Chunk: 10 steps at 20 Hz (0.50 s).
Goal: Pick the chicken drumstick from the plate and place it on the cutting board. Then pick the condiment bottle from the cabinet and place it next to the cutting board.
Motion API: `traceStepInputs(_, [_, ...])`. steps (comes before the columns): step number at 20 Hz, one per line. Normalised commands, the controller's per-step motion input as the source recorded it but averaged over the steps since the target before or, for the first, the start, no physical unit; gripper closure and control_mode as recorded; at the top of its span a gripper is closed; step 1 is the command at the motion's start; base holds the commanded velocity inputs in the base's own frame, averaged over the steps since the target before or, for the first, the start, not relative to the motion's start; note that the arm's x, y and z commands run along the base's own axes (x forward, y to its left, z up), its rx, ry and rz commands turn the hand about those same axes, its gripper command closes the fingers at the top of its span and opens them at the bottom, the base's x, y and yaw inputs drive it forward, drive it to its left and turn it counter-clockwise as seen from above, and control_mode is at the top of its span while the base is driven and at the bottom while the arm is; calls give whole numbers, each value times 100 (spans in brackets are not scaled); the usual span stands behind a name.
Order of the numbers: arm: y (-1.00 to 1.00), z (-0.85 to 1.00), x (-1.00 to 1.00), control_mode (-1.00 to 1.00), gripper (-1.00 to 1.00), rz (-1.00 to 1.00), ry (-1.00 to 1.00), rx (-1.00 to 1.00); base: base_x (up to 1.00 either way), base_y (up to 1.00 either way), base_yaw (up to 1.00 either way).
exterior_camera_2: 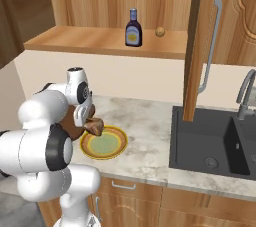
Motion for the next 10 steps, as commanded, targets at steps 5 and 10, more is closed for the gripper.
traceStepInputs(5, [26,6,0,-100,100,0,0,0,0,0,0])
traceStepInputs(10, [32,0,0,-100,100,1,0,0,0,0,0])
